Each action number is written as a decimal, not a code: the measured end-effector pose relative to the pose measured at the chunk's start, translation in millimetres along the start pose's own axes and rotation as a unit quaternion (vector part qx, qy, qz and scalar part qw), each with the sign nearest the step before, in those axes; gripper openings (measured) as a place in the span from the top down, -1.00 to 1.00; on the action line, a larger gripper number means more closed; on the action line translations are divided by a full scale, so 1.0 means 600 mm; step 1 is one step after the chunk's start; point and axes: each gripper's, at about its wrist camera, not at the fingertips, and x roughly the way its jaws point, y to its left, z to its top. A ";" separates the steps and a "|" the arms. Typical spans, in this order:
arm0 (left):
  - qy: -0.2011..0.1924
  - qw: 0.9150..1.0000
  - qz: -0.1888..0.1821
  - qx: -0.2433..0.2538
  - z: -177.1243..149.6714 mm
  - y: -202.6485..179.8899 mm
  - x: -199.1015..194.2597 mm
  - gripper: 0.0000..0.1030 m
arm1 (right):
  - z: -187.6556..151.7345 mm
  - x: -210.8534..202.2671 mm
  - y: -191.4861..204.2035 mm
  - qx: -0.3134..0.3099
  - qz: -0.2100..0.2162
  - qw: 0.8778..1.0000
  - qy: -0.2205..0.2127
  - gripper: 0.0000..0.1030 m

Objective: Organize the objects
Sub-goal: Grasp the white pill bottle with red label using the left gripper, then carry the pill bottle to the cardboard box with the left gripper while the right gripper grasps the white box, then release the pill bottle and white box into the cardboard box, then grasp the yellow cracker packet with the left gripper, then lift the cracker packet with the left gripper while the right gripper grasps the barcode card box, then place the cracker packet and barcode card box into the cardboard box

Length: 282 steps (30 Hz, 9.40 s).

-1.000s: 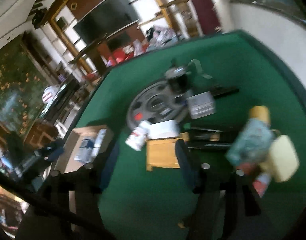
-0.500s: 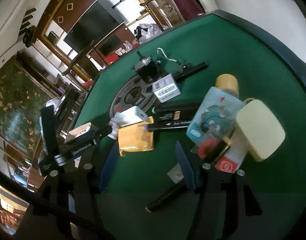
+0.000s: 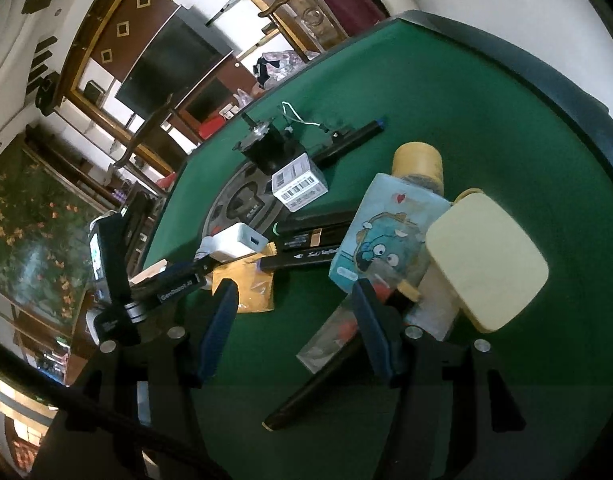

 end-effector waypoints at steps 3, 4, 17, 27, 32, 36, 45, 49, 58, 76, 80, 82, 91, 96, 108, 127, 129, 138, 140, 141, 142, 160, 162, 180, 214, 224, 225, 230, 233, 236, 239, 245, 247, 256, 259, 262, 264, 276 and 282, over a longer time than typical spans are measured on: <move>0.004 1.000 0.010 -0.001 0.000 -0.003 0.009 -0.31 | 0.000 -0.008 -0.002 0.000 -0.002 1.000 -0.006 -0.12; 0.001 1.000 0.011 0.000 -0.003 -0.004 0.009 -0.31 | 0.001 -0.011 -0.003 0.001 -0.002 1.000 -0.008 -0.12; -0.032 0.998 -0.045 -0.031 -0.013 0.009 -0.060 0.41 | 0.000 -0.053 -0.039 0.027 -0.028 0.999 -0.023 -0.12; -0.082 0.977 -0.157 -0.118 -0.085 0.081 -0.197 0.41 | -0.006 -0.069 -0.030 0.023 -0.039 0.999 -0.028 -0.12; -0.116 0.969 -0.156 -0.154 -0.134 0.120 -0.248 0.41 | -0.005 -0.022 0.049 -0.038 -0.028 0.999 0.008 -0.12; -0.126 0.963 -0.159 -0.180 -0.166 0.153 -0.264 0.41 | -0.017 0.061 0.104 -0.059 -0.010 0.995 0.075 -0.13; -0.151 0.957 -0.144 -0.201 -0.198 0.219 -0.278 0.41 | 0.035 0.165 0.197 -0.176 -0.091 0.977 0.079 -0.13; -0.145 0.953 -0.151 -0.220 -0.205 0.246 -0.261 0.41 | 0.032 0.218 0.202 -0.200 -0.131 0.964 0.116 -0.14; -0.143 0.949 -0.151 -0.236 -0.215 0.269 -0.250 0.41 | 0.040 0.255 0.195 -0.183 -0.164 0.963 0.108 -0.14; -0.115 0.970 -0.056 -0.208 -0.140 0.362 -0.219 0.41 | 0.025 0.225 0.397 -0.184 0.033 0.974 0.128 -0.05; -0.070 0.970 -0.052 -0.228 -0.114 0.395 -0.153 0.41 | -0.011 0.302 0.455 -0.139 0.100 0.969 0.180 -0.05; -0.053 0.968 -0.052 -0.241 -0.114 0.406 -0.122 0.41 | -0.028 0.341 0.474 -0.122 0.114 0.965 0.201 -0.05; -0.039 0.962 -0.050 -0.267 -0.119 0.424 -0.073 0.41 | -0.061 0.443 0.487 -0.097 0.073 0.967 0.223 -0.05; -0.046 0.970 -0.033 -0.237 -0.102 0.401 -0.065 0.41 | -0.052 0.440 0.486 -0.128 0.022 0.970 0.204 -0.05; -0.053 0.971 -0.018 -0.231 -0.098 0.402 -0.065 -0.06 | -0.041 0.407 0.502 -0.169 0.001 0.972 0.165 -0.10; -0.107 0.967 -0.128 -0.192 -0.098 0.243 -0.237 -0.42 | -0.002 0.063 0.273 -0.165 -0.077 0.983 -0.022 -0.23; -0.085 0.971 -0.140 -0.173 -0.090 0.198 -0.217 -0.42 | -0.002 0.026 0.220 -0.123 -0.078 0.988 -0.042 -0.27; -0.044 0.987 -0.138 -0.069 -0.063 -0.008 -0.162 -0.42 | 0.019 -0.049 0.033 -0.020 -0.084 0.994 -0.074 -0.32; -0.072 0.990 -0.120 0.001 -0.048 -0.051 -0.157 -0.42 | 0.028 -0.057 -0.004 0.001 -0.079 0.993 -0.084 -0.32; -0.086 0.990 -0.107 0.041 -0.043 -0.069 -0.154 -0.42 | 0.032 -0.059 -0.022 0.012 -0.074 0.993 -0.089 -0.32; -0.100 0.986 -0.086 0.097 -0.038 -0.093 -0.145 -0.42 | 0.033 -0.063 -0.036 0.018 -0.071 0.993 -0.093 -0.32; -0.017 0.951 -0.045 0.306 -0.007 -0.185 -0.004 -0.65 | 0.036 -0.063 -0.077 0.022 -0.062 0.990 -0.123 -0.32; -0.011 0.953 -0.056 0.299 -0.007 -0.185 -0.005 -0.65 | 0.035 -0.062 -0.077 0.023 -0.066 0.990 -0.122 -0.32; -0.014 0.947 -0.090 0.308 -0.090 -0.192 -0.072 -0.56 | 0.031 -0.057 -0.086 0.023 -0.083 0.989 -0.118 -0.39; -0.128 0.987 -0.087 -0.039 -0.171 0.163 -0.253 0.33 | 0.147 0.246 0.125 -0.196 -0.238 0.945 0.109 -0.39; -0.109 0.987 -0.118 -0.030 -0.195 0.168 -0.248 0.10 | 0.138 0.230 0.103 -0.161 -0.226 0.955 0.103 0.15; -0.108 0.987 -0.114 -0.024 -0.196 0.159 -0.248 -0.05 | 0.138 0.220 0.105 -0.160 -0.223 0.957 0.097 0.15; -0.088 0.993 -0.083 0.009 -0.197 0.107 -0.233 -0.09 | 0.129 0.151 0.122 -0.153 -0.176 0.970 0.068 0.15; -0.073 0.995 -0.067 0.031 -0.198 0.078 -0.221 -0.07 | 0.124 0.121 0.143 -0.154 -0.145 0.976 0.058 0.15; -0.071 0.994 -0.067 0.043 -0.198 0.053 -0.225 0.36 | 0.114 0.094 0.161 -0.158 -0.114 0.980 0.047 0.14; -0.074 0.993 -0.085 0.047 -0.195 0.035 -0.235 0.37 | 0.105 0.077 0.169 -0.155 -0.088 0.983 0.043 0.14; -0.054 0.989 -0.119 0.067 -0.188 -0.010 -0.216 0.37 | 0.082 0.061 0.159 -0.136 -0.046 0.988 0.050 0.14; -0.036 0.986 -0.145 0.067 -0.188 -0.028 -0.203 0.37 | 0.073 0.058 0.154 -0.132 -0.037 0.989 0.053 0.14; -0.076 0.991 -0.095 0.046 -0.183 -0.003 -0.251 -0.30 | 0.046 0.029 0.138 -0.122 -0.002 0.991 0.047 0.14; -0.056 0.994 -0.077 0.060 -0.193 -0.015 -0.236 -0.30 | 0.038 0.028 0.143 -0.122 0.013 0.991 0.048 0.14; -0.025 0.996 -0.047 0.072 -0.203 -0.031 -0.205 -0.30 | 0.029 0.024 0.151 -0.126 0.025 0.990 0.050 0.14; -0.003 0.997 -0.044 0.064 -0.206 -0.033 -0.185 -0.30 | 0.023 0.021 0.154 -0.128 0.030 0.990 0.049 0.14; -0.018 0.996 -0.088 0.015 -0.211 -0.006 -0.188 0.19 | -0.005 0.022 0.193 -0.147 0.044 0.986 0.060 0.14; -0.070 0.991 -0.099 -0.052 -0.188 0.098 -0.266 0.19 | -0.025 0.055 0.260 -0.169 0.076 0.979 0.086 0.14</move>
